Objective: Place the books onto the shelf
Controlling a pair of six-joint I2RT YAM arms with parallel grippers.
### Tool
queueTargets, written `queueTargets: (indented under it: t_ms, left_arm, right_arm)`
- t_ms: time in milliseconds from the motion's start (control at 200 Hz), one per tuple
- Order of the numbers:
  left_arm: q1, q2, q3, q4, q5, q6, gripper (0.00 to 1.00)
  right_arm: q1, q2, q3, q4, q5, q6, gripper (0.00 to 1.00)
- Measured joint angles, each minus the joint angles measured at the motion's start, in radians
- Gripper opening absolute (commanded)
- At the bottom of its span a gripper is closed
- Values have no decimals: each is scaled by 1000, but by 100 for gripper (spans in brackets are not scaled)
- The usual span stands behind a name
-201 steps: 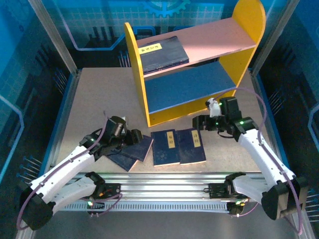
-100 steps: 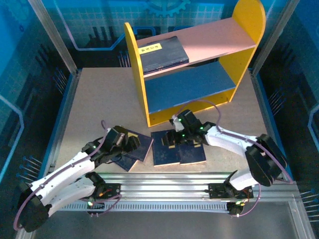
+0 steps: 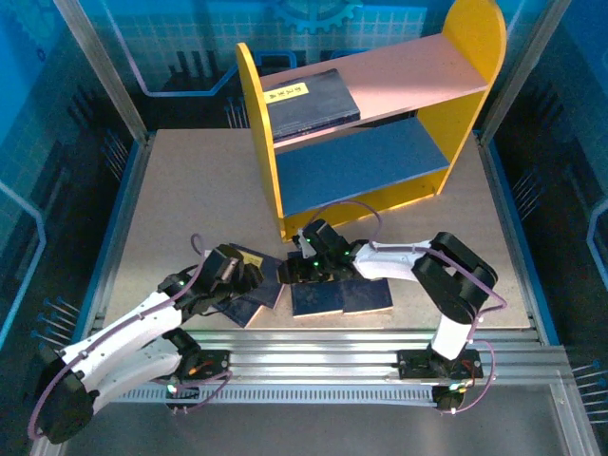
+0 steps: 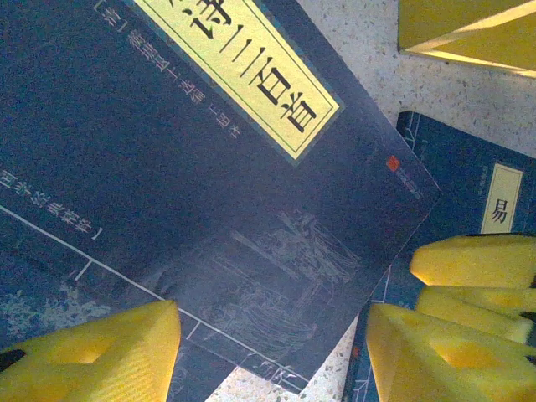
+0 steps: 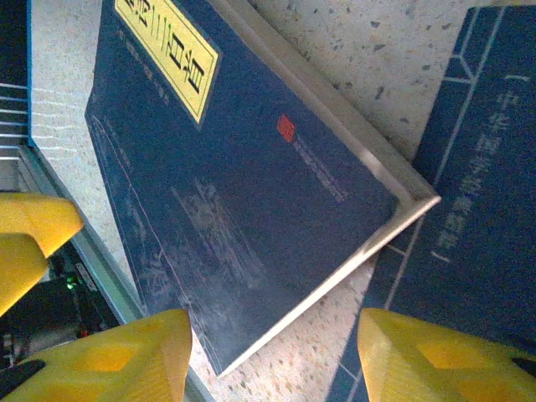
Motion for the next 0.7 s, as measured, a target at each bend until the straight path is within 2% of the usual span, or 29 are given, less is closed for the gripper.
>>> queueTargets:
  t_ms: [420,701]
  left_arm:
    - [8,-6,-3,1,1,1,62]
    - [9,-6,-6,11,2,1,62]
  right_arm:
    - [10,50,32,10,1,53,57]
    - [26,92,107,-56,24,57,59]
